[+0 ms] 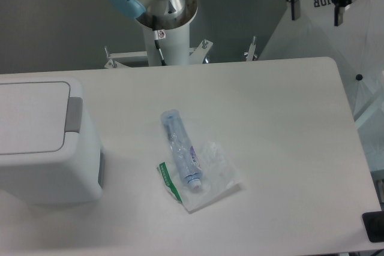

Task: Open the trash can
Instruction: 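Start moving the open gripper from its raised pose toward the table, then move the open gripper over the lid edge of the white trash can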

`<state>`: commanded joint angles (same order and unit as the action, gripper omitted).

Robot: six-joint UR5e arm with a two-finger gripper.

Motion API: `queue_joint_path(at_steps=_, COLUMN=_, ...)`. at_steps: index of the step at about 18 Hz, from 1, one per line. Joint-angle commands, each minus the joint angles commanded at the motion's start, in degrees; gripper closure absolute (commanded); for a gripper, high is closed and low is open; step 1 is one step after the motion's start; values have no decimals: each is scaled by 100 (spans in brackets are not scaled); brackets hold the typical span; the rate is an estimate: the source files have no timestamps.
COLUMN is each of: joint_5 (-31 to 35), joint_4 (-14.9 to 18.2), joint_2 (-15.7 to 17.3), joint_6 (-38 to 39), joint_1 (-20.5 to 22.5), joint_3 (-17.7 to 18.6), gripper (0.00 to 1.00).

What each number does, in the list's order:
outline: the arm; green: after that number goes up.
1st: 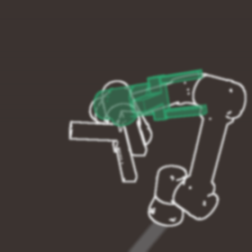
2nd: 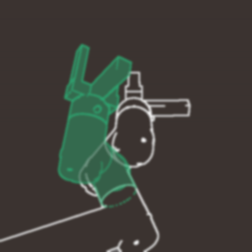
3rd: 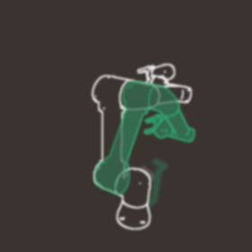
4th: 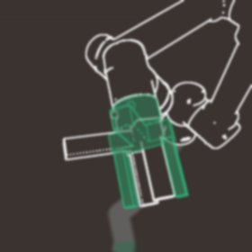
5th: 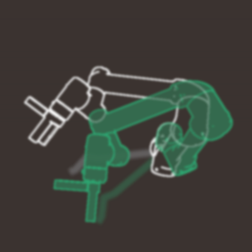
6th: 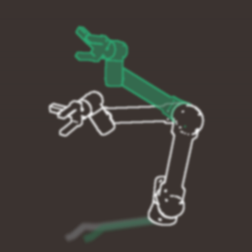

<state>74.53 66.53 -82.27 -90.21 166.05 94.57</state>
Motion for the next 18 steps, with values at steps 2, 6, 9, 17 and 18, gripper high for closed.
queue_joint_path(at_steps=2, joint_5=-26, joint_4=-9, joint_2=-26, joint_6=834, joint_1=-370, joint_3=0, gripper=0)
queue_joint_path(at_steps=6, joint_5=-553, joint_4=-26, joint_2=-114, joint_6=2443, joint_1=-802, joint_3=-35, gripper=0)
queue_joint_path(at_steps=9, joint_5=-562, joint_4=-18, joint_2=-105, joint_6=3498, joint_1=-1090, joint_3=-18, gripper=0)
queue_joint_path(at_steps=17, joint_5=-571, joint_4=-939, joint_2=-764, joint_6=6153, joint_1=-2471, joint_3=-105, gripper=0)
queue_joint_path(at_steps=18, joint_5=-563, joint_4=-1001, joint_2=-860, joint_6=6312, joint_1=-2611, joint_3=-105, gripper=0)
